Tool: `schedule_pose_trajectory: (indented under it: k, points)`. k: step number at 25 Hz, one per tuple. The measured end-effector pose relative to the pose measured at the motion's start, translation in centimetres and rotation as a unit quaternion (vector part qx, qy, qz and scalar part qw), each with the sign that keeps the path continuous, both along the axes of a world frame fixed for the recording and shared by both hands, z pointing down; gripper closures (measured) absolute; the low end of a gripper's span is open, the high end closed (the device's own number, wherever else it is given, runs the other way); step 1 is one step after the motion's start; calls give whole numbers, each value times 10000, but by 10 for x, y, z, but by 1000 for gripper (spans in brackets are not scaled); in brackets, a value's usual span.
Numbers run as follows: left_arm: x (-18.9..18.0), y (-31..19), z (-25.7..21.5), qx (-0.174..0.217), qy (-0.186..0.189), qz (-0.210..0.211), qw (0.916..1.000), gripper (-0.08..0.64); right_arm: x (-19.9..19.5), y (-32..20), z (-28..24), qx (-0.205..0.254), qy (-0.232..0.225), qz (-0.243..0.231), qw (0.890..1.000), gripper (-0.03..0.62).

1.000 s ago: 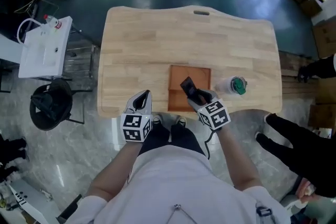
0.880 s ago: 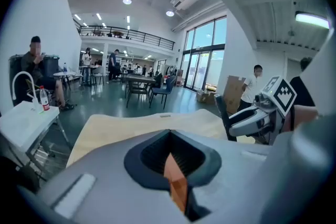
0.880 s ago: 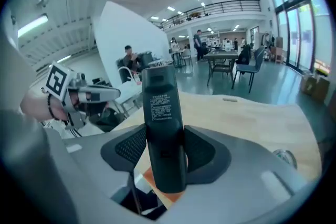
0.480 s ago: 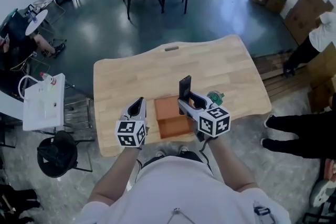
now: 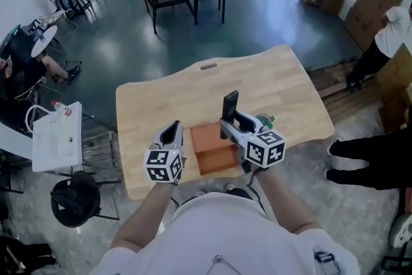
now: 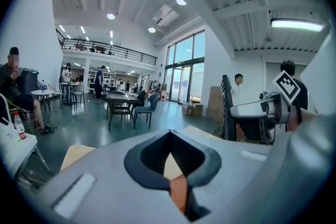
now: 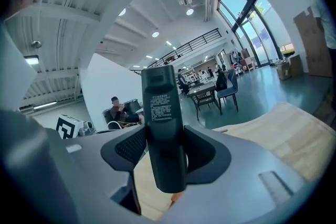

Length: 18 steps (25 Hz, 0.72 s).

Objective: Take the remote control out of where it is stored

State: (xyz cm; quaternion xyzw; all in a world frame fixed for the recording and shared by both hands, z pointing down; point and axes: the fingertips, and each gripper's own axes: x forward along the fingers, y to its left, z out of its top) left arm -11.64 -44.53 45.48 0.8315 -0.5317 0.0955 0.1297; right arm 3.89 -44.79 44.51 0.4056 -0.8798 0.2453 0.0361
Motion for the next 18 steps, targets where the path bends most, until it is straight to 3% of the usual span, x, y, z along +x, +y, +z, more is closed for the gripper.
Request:
schedule_pose_trajectory:
  k: [18]
  points:
    - [-7,10,2,-51,-24,-91,9999,560,2,5,-2,27,80,16,10000,341]
